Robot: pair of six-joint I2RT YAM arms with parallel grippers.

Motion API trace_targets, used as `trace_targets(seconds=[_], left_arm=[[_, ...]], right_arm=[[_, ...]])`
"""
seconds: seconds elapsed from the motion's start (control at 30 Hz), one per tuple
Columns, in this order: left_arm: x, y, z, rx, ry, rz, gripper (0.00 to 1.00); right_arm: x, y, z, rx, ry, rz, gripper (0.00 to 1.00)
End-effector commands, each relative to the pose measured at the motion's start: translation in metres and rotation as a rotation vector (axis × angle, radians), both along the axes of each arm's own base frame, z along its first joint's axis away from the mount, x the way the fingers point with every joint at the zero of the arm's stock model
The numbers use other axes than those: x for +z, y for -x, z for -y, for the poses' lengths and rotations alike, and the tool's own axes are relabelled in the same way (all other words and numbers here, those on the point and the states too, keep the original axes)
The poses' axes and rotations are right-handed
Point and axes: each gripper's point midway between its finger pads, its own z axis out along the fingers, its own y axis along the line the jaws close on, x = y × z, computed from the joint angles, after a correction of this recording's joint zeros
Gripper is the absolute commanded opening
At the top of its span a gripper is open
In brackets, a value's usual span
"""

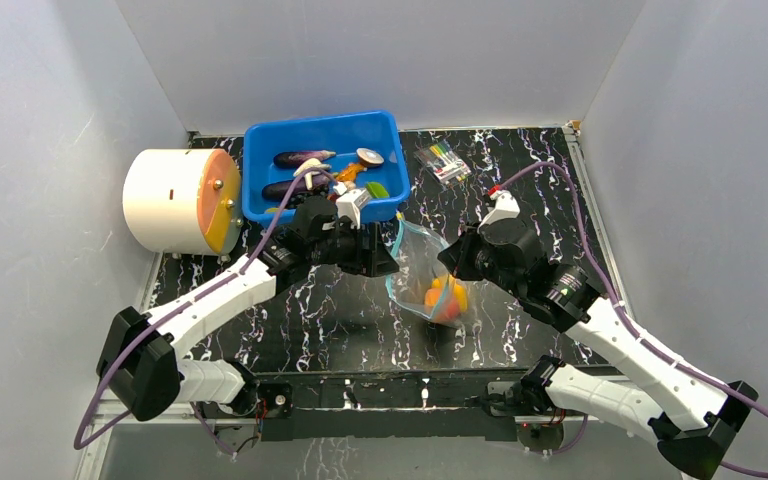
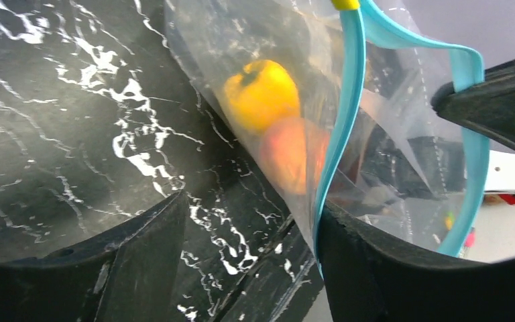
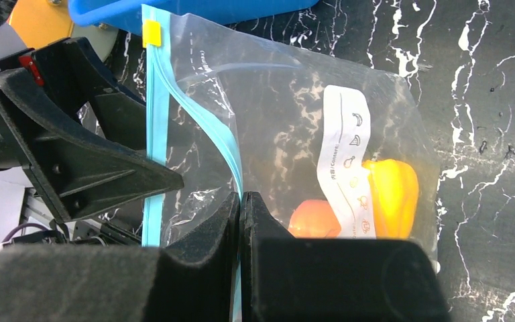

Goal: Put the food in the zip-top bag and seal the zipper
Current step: Pick up the fake vegetable from the bin.

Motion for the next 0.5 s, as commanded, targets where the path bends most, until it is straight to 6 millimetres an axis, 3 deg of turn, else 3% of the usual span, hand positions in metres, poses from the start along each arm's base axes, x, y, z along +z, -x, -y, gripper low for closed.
trace_targets(seconds=[0.0, 0.3, 0.47], left_arm=[[0.027, -0.013, -0.018, 0.054, -0.085, 0.134, 0.68], [0.037, -0.038, -0.045, 0.147, -0.255, 0.236, 0.81], [0.042, -0.061, -0.051, 0.198, -0.324, 0.293, 0.85]], right_arm=[[0.024, -0.005, -0.008, 0.012, -0.071, 0.073, 0.00], [0.025, -0.001, -0.011, 0.040, -0.099, 0.083, 0.00], [0.013, -0.004, -0.012, 0.043, -0.072, 0.083, 0.00]])
